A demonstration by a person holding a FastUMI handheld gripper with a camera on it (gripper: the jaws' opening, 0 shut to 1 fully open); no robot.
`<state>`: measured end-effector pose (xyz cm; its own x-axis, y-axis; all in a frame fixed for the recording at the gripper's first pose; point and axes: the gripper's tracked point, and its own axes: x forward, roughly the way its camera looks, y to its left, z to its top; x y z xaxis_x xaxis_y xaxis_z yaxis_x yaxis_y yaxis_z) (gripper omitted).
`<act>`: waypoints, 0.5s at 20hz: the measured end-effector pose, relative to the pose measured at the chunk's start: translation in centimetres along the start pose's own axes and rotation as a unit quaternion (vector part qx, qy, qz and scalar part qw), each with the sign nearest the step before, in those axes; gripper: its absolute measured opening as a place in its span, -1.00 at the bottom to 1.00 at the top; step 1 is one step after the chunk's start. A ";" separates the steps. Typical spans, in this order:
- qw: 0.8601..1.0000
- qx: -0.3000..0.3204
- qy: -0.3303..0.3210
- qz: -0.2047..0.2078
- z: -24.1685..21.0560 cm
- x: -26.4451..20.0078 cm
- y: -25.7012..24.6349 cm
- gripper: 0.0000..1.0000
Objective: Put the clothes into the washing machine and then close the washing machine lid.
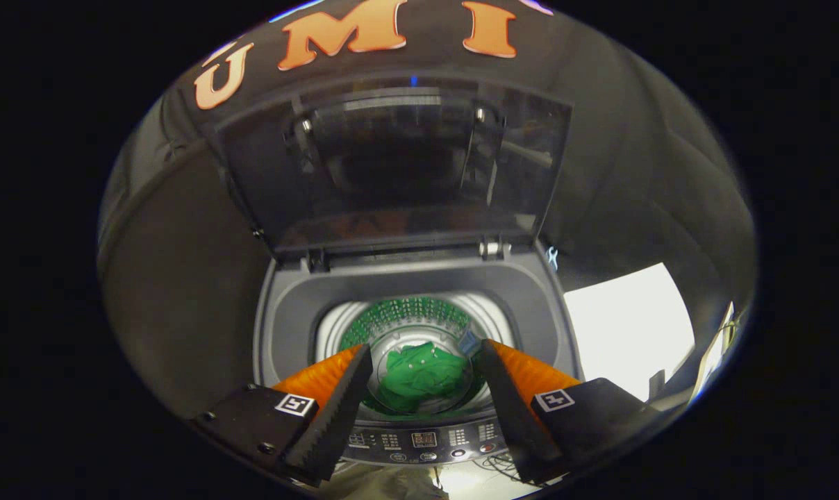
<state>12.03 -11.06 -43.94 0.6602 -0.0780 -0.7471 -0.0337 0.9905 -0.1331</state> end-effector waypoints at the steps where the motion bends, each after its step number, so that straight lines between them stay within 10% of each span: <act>1: 1.000 -0.002 -0.014 0.002 1.7 -1.4 0.2 0.98; 10: 0.992 -0.024 -0.121 0.027 14.1 -9.8 3.3 0.96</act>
<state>16.00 -5.45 -27.91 0.8173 0.0109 -0.5761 -0.1056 0.9857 -0.1313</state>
